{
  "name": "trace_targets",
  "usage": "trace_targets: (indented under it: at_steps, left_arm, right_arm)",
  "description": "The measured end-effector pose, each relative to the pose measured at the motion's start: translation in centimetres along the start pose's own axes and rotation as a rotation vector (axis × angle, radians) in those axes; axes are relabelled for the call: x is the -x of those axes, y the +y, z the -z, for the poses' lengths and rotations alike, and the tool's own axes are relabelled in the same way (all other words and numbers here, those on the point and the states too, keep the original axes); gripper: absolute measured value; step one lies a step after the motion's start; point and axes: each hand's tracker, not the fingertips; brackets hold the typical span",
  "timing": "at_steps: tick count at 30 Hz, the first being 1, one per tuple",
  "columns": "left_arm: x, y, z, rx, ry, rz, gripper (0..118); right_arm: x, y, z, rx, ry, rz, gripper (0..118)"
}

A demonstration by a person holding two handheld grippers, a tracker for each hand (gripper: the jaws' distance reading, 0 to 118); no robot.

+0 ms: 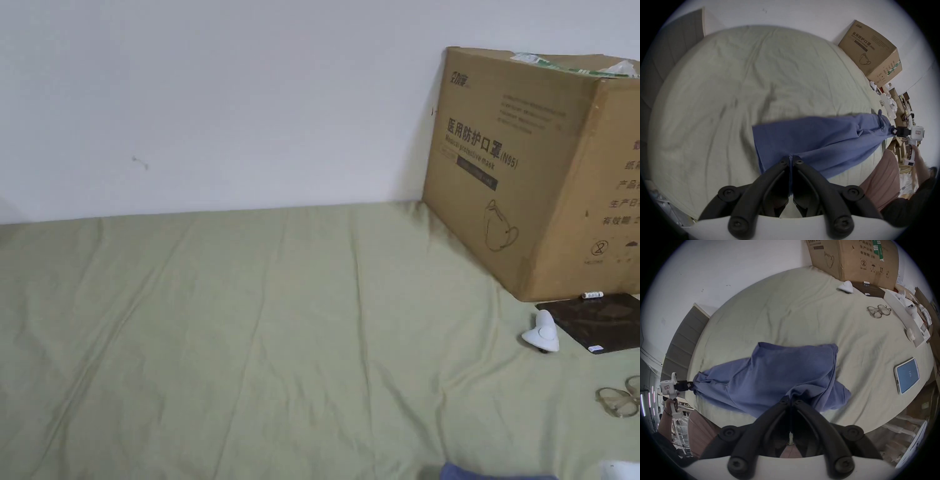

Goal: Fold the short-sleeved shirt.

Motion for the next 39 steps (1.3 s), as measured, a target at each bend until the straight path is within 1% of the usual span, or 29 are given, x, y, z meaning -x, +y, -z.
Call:
trace_targets:
  at_steps: [2, 3, 4, 5, 6, 7, 8, 11, 13, 14, 17, 18, 19, 20, 21, 22, 23, 24, 25, 26, 27, 29, 31, 33, 35, 36, 37, 38, 39]
  left_arm:
    - [-0.1, -0.4, 0.5, -0.007, 0.013, 0.007, 1]
    - [-0.2, -0.7, 0.6, -0.018, 0.019, 0.023, 3]
    - [-0.3, -0.7, 0.3, -0.034, 0.003, 0.031, 10]
    - [-0.1, -0.9, 0.1, -0.054, -0.048, 0.019, 32]
    - [0.0, -1.2, -0.4, -0.08, -0.081, -0.005, 93]
    - [0.0, -1.4, -0.7, -0.095, -0.122, -0.023, 118]
    - [-0.2, -1.6, -1.0, -0.104, -0.147, -0.027, 112]
    - [-2.0, -2.6, -3.1, -0.258, -0.179, -0.006, 110]
    - [-3.7, -2.4, -6.6, -0.424, -0.187, 0.011, 111]
    - [-4.7, -2.3, -8.2, -0.523, -0.201, 0.011, 111]
    - [-8.0, -2.9, -10.6, -0.776, -0.162, 0.037, 117]
    - [-9.4, -3.5, -11.3, -0.9, -0.112, 0.069, 116]
    - [-10.6, -4.1, -11.7, -0.989, -0.029, 0.092, 116]
    - [-11.9, -4.7, -12.0, -1.078, 0.058, 0.109, 115]
    - [-12.1, -5.2, -11.4, -1.135, 0.105, 0.115, 111]
    - [-12.5, -5.5, -11.2, -1.158, 0.12, 0.109, 104]
    - [-12.5, -5.5, -11.2, -1.166, 0.098, 0.104, 83]
    - [-12.6, -5.4, -11.1, -1.132, 0.061, 0.103, 31]
    - [-13.8, -5.4, -11.6, -1.113, 0.059, 0.106, 0]
    - [-14.4, -5.2, -11.6, -1.058, 0.092, 0.114, 0]
    - [-14.0, -5.1, -11.8, -1.03, 0.096, 0.113, 0]
    - [-12.2, -4.4, -12.7, -0.969, -0.013, 0.065, 0]
    - [-8.9, -3.3, -13.1, -0.86, -0.055, -0.04, 0]
    - [-3.4, -1.2, -12.2, -0.639, -0.199, -0.168, 0]
    - [2.2, -0.8, -9.2, -0.376, -0.448, -0.357, 0]
    - [4.5, -1.2, -7.5, -0.319, -0.555, -0.403, 11]
    - [5.5, -1.9, -6.4, -0.32, -0.539, -0.436, 36]
    - [6.2, -2.5, -5.5, -0.325, -0.478, -0.454, 77]
    - [7.2, -2.7, -4.4, -0.306, -0.414, -0.447, 91]
  right_arm:
    - [0.1, 0.4, 0.4, -0.005, -0.013, -0.013, 0]
    - [0.3, 0.6, 0.5, -0.01, -0.019, -0.01, 7]
    - [0.3, 0.8, 0.5, -0.006, -0.013, -0.007, 27]
    - [0.4, 0.8, 0.2, -0.019, 0.011, 0.024, 63]
    - [0.4, 0.9, -0.1, -0.035, 0.042, 0.053, 105]
    - [0.6, 0.8, -0.5, -0.041, 0.053, 0.063, 116]
    - [1.1, 0.8, -1.0, -0.066, 0.063, 0.069, 116]
    - [3.0, 0.8, -3.8, -0.192, 0.103, 0.051, 116]
    - [5.0, 0.5, -6.2, -0.371, 0.139, 0.018, 116]
    - [6.2, 0.4, -7.5, -0.486, 0.154, -0.007, 116]
    - [9.7, -2.4, -10.8, -1.016, 0.221, -0.115, 115]
    - [11.4, -3.7, -10.9, -1.2, 0.13, -0.168, 115]
    - [12.6, -4.2, -10.3, -1.297, 0.047, -0.178, 115]
    - [13.9, -4.7, -9.7, -1.332, -0.034, -0.182, 115]
    - [14.8, -4.3, -9.5, -1.242, -0.07, -0.167, 115]
    - [15.4, -3.4, -8.7, -1.114, -0.035, -0.163, 114]
    - [15.7, -2.8, -8.1, -0.998, 0.009, -0.156, 100]
    - [16.0, -3.1, -7.7, -1.002, 0.009, -0.136, 31]
    - [16.2, -3.4, -7.6, -1.041, -0.013, -0.124, 0]
    - [15.8, -3.4, -8.2, -0.982, -0.073, -0.063, 0]
    - [15.3, -3.3, -8.9, -1.025, -0.013, -0.039, 0]
    - [14.3, -3.0, -10.3, -0.978, 0.088, 0.018, 0]
    - [13.6, -2.7, -8.4, -0.945, 0.1, 0.041, 0]
    - [13.0, -3.0, -8.9, -0.95, 0.092, 0.037, 0]
    - [13.5, -3.9, -10.7, -0.936, 0.108, 0.042, 0]
    - [13.5, -4.0, -10.9, -0.926, 0.113, 0.039, 0]
    - [13.7, -4.1, -11.0, -0.916, 0.11, 0.035, 0]
    - [14.5, -4.3, -11.5, -0.899, 0.1, 0.016, 0]
    - [15.0, -4.4, -11.5, -0.879, 0.092, 0.001, 0]
